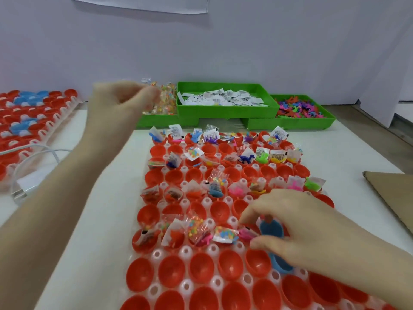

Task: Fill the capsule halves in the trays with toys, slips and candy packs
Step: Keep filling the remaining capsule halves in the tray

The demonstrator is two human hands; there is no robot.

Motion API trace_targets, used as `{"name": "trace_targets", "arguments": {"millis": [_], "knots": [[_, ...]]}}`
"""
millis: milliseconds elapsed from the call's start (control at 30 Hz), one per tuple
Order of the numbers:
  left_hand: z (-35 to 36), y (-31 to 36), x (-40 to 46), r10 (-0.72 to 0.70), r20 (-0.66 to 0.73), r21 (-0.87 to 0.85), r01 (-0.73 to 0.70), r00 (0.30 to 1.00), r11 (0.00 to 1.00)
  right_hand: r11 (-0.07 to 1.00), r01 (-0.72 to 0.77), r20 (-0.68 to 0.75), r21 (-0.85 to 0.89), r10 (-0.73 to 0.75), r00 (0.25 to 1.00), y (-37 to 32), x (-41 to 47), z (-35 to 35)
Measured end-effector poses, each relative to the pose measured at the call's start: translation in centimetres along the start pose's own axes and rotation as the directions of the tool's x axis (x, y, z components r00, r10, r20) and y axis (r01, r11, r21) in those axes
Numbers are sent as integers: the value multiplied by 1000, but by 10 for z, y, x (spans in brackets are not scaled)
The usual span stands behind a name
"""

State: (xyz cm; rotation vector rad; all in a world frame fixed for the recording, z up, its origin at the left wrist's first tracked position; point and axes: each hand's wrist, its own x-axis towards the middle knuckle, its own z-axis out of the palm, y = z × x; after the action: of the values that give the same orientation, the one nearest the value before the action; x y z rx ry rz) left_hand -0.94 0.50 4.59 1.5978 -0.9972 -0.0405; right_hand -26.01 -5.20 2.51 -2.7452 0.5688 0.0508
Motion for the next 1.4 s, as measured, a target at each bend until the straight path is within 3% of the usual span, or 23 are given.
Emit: {"name": "trace_targets", "arguments": {"millis": [133,233,300,367,467,533,667,800,1000,1267,1400], "knots": [[3,-37,48,-150,-101,-6,150,984,989,996,67,-147,-53,-74,986,17,1,-26],[9,-74,77,-250,-73,223,260,966,940,972,15,-407,234,84,910,57,31,-67],[15,-94,88,-333,3,498,287,943,818,936,-93,-512,339,266,816,110,71,-87],[23,-110,94,-385,43,703,246,922,667,910,-320,-532,265,414,739,162,112,-94],[32,-122,98,-365,-23,791,240,931,563,853,-513,-479,100,493,726,217,157,-87],[35,-125,100,-320,-86,747,273,944,606,815,-577,-417,53,543,728,237,177,-80],[34,-127,104,-278,-161,541,320,947,778,732,-666,-272,143,676,685,248,195,-65],[27,-131,105,-262,-216,386,329,941,862,726,-615,-408,309,685,603,251,194,-66],[15,-131,105,-158,-192,415,226,969,882,689,-593,-515,416,716,472,257,184,-68],[14,-129,98,-116,-104,526,154,988,836,746,-542,-587,387,652,480,257,172,-67],[18,-126,96,-110,-114,623,157,987,766,809,-505,-563,301,578,591,256,170,-67]]}}
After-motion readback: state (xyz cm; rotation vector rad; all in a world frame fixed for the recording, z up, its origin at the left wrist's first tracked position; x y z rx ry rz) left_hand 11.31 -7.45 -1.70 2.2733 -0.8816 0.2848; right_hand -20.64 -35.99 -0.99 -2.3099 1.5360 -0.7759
